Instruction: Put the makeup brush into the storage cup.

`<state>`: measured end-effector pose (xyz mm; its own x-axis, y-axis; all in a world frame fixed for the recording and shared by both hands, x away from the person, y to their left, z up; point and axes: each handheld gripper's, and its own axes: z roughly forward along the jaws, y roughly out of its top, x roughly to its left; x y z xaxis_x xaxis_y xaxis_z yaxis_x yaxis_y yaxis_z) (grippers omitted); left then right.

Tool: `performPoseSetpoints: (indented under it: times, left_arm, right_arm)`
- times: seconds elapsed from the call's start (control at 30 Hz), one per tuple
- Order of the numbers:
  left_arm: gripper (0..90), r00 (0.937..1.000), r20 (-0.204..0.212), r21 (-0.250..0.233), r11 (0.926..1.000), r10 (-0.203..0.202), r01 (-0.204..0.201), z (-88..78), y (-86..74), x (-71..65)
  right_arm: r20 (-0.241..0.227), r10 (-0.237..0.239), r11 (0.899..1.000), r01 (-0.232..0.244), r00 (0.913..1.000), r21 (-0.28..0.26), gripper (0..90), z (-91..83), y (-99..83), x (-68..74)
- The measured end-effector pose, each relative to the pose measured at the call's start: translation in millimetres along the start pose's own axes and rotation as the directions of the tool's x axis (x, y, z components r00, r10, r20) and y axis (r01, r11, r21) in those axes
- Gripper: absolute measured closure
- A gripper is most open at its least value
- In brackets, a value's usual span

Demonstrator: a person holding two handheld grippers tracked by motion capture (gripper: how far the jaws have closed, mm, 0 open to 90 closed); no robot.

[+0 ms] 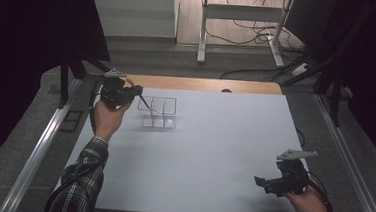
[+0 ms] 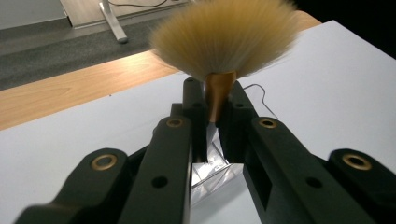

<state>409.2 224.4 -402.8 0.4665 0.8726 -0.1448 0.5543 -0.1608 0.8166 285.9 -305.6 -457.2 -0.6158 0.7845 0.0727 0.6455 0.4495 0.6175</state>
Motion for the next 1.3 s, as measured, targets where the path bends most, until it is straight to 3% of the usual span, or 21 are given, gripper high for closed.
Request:
performPoseSetpoints:
  times: [0.6,1.2,1.23,1.27,1.3]
  left_arm:
    - [82.9,1.0000,-0.006,0.016,0.9998,-0.008,0.008,14.0,-11.1,-0.3]
    - [82.0,0.9996,-0.014,0.069,0.9974,0.023,-0.022,35.0,-26.9,-4.7]
    - [81.3,0.9996,-0.011,0.070,0.9973,0.025,-0.024,35.8,-27.4,-4.7]
    - [61.4,0.9994,-0.020,0.072,0.9971,0.027,-0.026,36.8,-27.3,-5.4]
    - [61.4,0.9986,-0.032,0.080,0.9960,0.042,-0.039,37.7,-27.0,-5.8]
  right_arm:
    - [-0.001,-0.003,1.000,0.003,1.0000,0.002,0.0,0.6,-0.1,0.1]
    - [-0.009,-0.009,1.000,0.009,0.9999,0.009,0.0,1.2,-0.1,0.2]
    - [-0.009,-0.008,1.000,0.009,0.9999,0.009,0.0,1.3,-0.1,0.2]
    - [-0.009,-0.008,1.000,0.008,0.9999,0.010,0.0,1.3,-0.1,0.2]
    - [-0.009,-0.008,1.000,0.008,0.9999,0.010,0.0,1.3,-0.1,0.2]
